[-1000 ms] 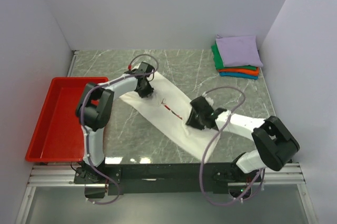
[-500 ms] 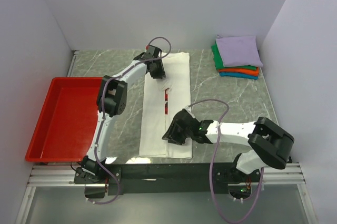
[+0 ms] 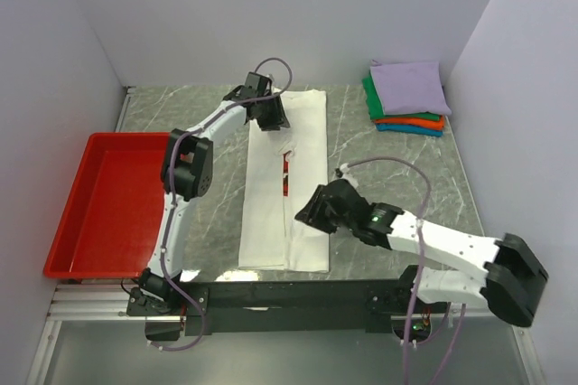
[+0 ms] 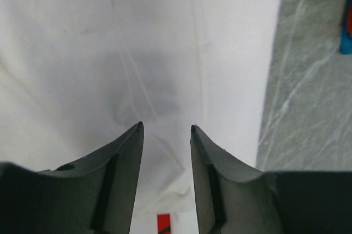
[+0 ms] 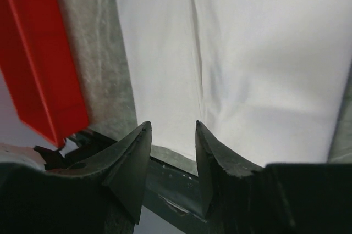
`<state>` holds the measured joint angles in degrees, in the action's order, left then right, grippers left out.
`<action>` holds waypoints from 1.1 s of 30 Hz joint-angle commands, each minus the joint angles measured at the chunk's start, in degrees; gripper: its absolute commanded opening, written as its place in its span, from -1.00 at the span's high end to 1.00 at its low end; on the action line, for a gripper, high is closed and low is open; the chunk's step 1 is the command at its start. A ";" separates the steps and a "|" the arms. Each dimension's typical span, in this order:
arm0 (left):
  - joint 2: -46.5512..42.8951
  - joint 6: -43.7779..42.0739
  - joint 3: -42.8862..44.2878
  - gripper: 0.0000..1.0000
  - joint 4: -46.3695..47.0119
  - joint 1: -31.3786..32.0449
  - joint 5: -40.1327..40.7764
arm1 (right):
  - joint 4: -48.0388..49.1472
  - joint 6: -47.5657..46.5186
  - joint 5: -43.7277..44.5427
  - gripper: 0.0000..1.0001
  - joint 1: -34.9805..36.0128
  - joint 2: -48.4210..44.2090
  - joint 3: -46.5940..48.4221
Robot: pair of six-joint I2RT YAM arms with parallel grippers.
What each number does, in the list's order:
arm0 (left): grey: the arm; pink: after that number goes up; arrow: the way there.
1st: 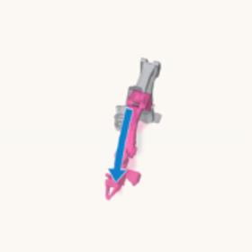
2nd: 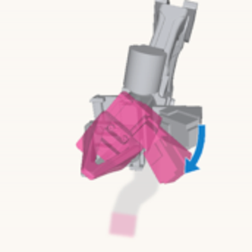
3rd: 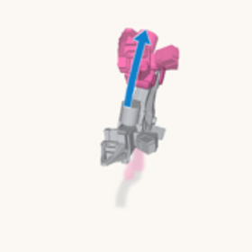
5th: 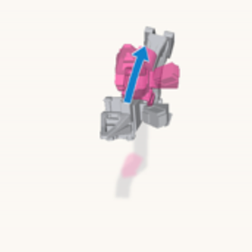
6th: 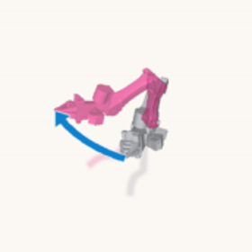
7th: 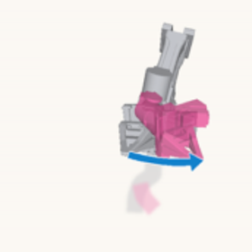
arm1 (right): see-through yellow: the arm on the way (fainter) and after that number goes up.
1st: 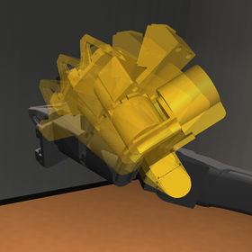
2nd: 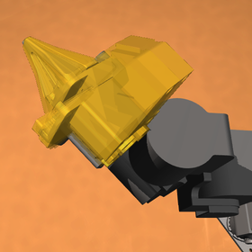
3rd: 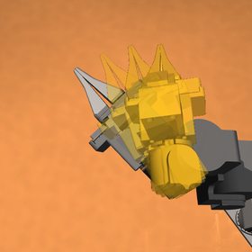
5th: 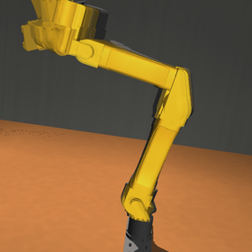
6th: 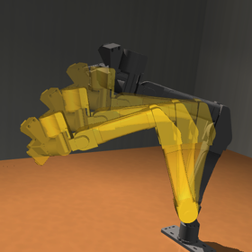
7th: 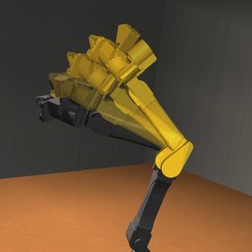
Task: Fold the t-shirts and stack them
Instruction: Fold the tshirt
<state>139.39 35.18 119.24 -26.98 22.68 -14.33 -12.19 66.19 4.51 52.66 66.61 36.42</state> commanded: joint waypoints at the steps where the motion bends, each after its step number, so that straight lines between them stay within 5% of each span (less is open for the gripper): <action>1: -11.94 0.76 -1.89 0.10 5.70 -0.35 -0.63 | -4.68 -4.40 2.96 0.10 -3.00 -5.95 -1.17; 11: -31.88 9.90 -29.73 0.20 8.45 4.29 6.04 | -9.35 -14.07 -7.21 0.10 -9.95 -16.51 -5.39; 22: -59.90 23.62 -71.39 0.38 8.27 14.06 13.36 | -3.47 -16.54 -20.67 0.12 -9.86 -11.60 -8.82; 33: -76.37 20.55 -86.18 0.50 4.12 15.64 9.94 | 2.77 -15.66 -27.97 0.15 -9.69 -4.13 -14.79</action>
<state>64.51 56.64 36.51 -24.45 37.95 -2.09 -13.28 49.93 -19.90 43.09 60.88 23.97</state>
